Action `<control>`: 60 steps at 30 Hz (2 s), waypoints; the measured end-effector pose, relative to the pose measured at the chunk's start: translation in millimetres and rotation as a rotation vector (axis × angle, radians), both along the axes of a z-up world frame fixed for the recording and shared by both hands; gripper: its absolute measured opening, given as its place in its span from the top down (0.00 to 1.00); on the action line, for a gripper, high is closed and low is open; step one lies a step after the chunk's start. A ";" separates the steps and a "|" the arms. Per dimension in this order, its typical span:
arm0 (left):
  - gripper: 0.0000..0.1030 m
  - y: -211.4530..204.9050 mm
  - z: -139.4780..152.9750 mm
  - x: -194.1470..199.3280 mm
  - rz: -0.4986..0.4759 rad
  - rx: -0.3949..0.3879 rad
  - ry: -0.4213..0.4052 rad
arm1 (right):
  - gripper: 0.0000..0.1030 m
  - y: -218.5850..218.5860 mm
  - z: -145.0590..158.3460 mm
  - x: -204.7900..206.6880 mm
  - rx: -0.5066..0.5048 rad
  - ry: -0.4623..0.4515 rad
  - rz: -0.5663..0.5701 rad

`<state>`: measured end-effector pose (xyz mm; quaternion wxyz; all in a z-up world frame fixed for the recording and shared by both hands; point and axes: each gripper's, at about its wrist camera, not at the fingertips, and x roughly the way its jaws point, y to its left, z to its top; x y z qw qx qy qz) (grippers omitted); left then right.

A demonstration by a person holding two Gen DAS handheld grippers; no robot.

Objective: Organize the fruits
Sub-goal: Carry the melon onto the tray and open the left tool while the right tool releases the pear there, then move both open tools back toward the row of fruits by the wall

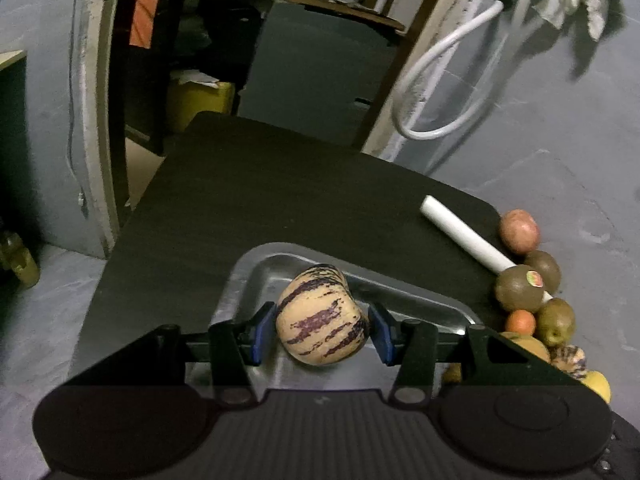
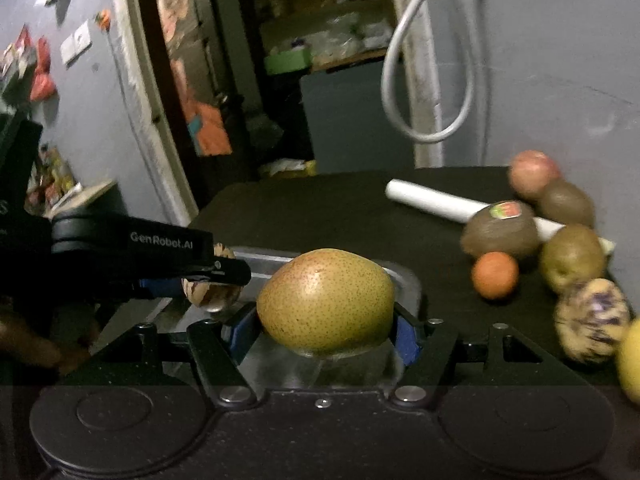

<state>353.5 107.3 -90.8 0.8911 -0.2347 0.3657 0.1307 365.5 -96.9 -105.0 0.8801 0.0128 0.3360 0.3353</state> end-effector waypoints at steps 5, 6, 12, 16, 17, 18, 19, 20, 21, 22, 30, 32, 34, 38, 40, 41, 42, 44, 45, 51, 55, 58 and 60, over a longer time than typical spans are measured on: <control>0.48 3.0 -5.6 -7.0 0.002 -0.002 -0.006 | 0.32 17.0 -8.8 0.2 -0.055 0.006 0.045; 0.48 3.5 -6.1 -7.2 -0.001 0.001 -0.007 | 0.32 19.1 -10.2 0.0 -0.063 0.009 0.051; 0.48 3.6 -7.8 -8.1 -0.002 -0.009 -0.009 | 0.31 24.7 -14.9 -7.1 -0.092 0.000 0.061; 0.48 4.9 -5.8 -9.3 -0.002 -0.020 -0.005 | 0.22 26.2 -14.0 -9.6 -0.105 -0.011 0.056; 0.46 4.9 -5.0 -9.8 -0.002 -0.022 -0.005 | 0.19 25.8 -12.9 -10.6 -0.103 -0.015 0.053; 0.42 5.3 -3.8 -10.6 -0.005 -0.025 -0.005 | 0.17 25.1 -11.7 -11.4 -0.100 -0.014 0.051; 0.40 5.3 -2.2 -12.0 -0.008 -0.028 -0.008 | 0.16 24.8 -10.7 -12.2 -0.100 -0.012 0.050; 0.36 4.8 0.3 -14.3 -0.010 -0.028 -0.013 | 0.15 23.6 -9.0 -14.4 -0.099 -0.013 0.046; 0.32 4.1 2.7 -16.9 -0.014 -0.027 -0.018 | 0.13 21.9 -6.2 -17.9 -0.097 -0.016 0.041; 0.30 3.0 5.5 -19.5 -0.019 -0.025 -0.023 | 0.13 19.7 -3.4 -21.4 -0.094 -0.020 0.035; 0.07 -7.0 34.6 -63.6 -0.055 0.006 -0.066 | 0.03 0.2 25.3 -74.5 -0.074 -0.048 -0.019; 0.04 -9.4 41.6 -81.0 -0.059 0.017 -0.074 | 0.02 -5.4 31.7 -92.7 -0.074 -0.052 -0.034; 0.02 -12.3 47.2 -97.3 -0.068 0.031 -0.076 | 0.01 -10.9 37.4 -111.4 -0.076 -0.059 -0.050; 0.01 -17.7 53.5 -133.6 -0.090 0.055 -0.073 | 0.01 -22.6 45.3 -148.3 -0.084 -0.055 -0.083; 0.01 -19.6 54.2 -149.9 -0.098 0.054 -0.064 | 0.01 -29.7 47.6 -167.5 -0.089 -0.052 -0.105; 0.01 -19.6 54.4 -158.9 -0.102 0.055 -0.059 | 0.01 -33.2 48.3 -175.1 -0.090 -0.051 -0.114; 0.01 -20.9 54.0 -166.2 -0.107 0.057 -0.052 | 0.01 -37.2 49.0 -184.3 -0.092 -0.047 -0.128; 0.01 -23.6 52.8 -180.5 -0.120 0.067 -0.037 | 0.01 -45.8 49.4 -199.9 -0.097 -0.040 -0.151; 0.01 -25.4 51.8 -187.2 -0.127 0.074 -0.031 | 0.01 -50.2 49.3 -208.6 -0.100 -0.036 -0.163; 0.01 -42.6 45.2 -221.2 -0.191 0.112 0.009 | 0.01 -79.7 45.7 -249.1 -0.123 -0.006 -0.246; 0.01 -60.3 39.6 -233.9 -0.246 0.137 0.029 | 0.01 -105.2 40.8 -266.3 -0.144 0.016 -0.327; 0.01 -75.2 37.2 -236.7 -0.299 0.161 0.029 | 0.01 -123.9 36.6 -271.9 -0.161 0.037 -0.393; 0.01 -84.4 37.2 -234.2 -0.341 0.173 0.027 | 0.01 -137.8 34.7 -274.4 -0.170 0.046 -0.444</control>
